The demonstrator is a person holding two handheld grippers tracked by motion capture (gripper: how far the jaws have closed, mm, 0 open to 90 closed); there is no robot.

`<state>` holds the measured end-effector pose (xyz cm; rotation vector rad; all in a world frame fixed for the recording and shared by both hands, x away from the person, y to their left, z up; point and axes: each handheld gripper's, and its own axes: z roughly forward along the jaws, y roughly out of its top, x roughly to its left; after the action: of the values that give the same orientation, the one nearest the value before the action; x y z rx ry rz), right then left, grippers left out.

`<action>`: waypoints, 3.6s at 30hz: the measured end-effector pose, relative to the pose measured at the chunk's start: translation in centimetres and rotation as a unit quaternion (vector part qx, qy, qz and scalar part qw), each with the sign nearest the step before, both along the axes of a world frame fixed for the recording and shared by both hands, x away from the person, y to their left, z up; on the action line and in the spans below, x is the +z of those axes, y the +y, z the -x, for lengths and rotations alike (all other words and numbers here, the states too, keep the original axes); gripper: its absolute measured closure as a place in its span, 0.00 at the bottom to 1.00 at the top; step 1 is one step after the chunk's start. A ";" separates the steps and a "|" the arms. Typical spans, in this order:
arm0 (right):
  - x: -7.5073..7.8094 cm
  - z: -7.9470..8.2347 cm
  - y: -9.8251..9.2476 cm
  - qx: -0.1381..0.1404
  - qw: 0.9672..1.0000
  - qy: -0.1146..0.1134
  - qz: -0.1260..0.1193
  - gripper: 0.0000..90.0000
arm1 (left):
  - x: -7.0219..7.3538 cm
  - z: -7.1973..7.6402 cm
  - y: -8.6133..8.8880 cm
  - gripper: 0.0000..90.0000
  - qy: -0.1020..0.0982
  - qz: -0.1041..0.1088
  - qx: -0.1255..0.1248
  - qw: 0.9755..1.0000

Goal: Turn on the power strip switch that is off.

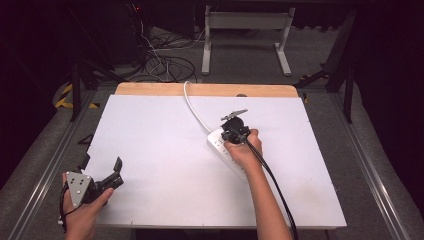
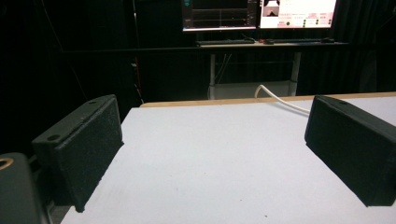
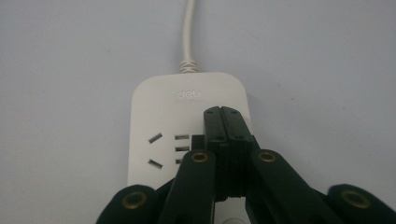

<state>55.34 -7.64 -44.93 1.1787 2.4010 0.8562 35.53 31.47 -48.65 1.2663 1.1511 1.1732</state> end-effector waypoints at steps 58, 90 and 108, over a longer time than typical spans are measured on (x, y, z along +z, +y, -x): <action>3.0 3.7 -5.0 0.040 0.986 -0.126 -0.103 1.00 | -0.1 -0.5 -0.2 0.05 0.004 -0.006 -0.002 1.000; 2.3 8.7 -13.1 0.047 0.951 -0.229 -0.205 1.00 | -0.2 -0.6 -0.8 0.05 0.007 -0.012 -0.009 1.000; 1.6 12.4 -15.1 0.046 0.921 -0.291 -0.254 0.99 | -0.1 -0.7 -0.7 0.06 0.005 -0.007 -0.010 1.000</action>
<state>42.97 -22.75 -43.38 0.7986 1.8003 1.6613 36.19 30.80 -48.73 1.2924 1.1367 1.1623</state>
